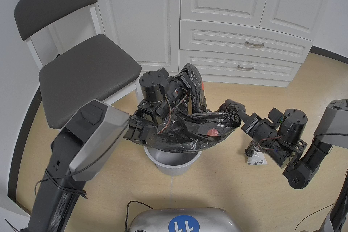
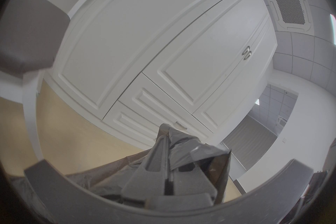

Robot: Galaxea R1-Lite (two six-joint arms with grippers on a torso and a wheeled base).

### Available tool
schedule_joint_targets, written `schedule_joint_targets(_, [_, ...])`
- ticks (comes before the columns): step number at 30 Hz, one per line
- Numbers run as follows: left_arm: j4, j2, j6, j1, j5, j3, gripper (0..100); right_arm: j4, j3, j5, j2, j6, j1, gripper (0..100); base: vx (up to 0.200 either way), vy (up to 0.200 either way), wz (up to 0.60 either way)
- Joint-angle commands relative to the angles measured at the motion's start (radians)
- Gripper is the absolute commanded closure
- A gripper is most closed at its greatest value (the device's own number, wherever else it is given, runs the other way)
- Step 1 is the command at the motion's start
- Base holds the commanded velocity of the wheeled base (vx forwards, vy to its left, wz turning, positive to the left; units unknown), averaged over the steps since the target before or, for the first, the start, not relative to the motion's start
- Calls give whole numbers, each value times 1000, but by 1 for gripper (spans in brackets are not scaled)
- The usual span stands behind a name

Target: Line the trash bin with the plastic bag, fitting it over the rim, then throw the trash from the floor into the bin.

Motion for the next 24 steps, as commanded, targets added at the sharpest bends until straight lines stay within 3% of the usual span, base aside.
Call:
schedule_joint_targets(1, [94,170,-12,-6,1,-195,100,-19,62,9,-57,-16,52,100,0,0,0])
schedule_joint_targets(8, [120,107,-16,-17,44,-195,100,-19,82,-16,-131,-76,129,100,0,0,0])
schedule_joint_targets(10, [106,23,-16,-18,50,-123,100,-19,82,-43,-174,-79,156,100,0,0,0])
schedule_joint_targets(16, [63,-153,-16,-40,44,42,100,-19,80,-49,-244,-89,175,100,0,0,0])
schedule_joint_targets(24, [57,-196,-16,-61,41,64,100,-19,85,-62,-310,-92,196,100,0,0,0])
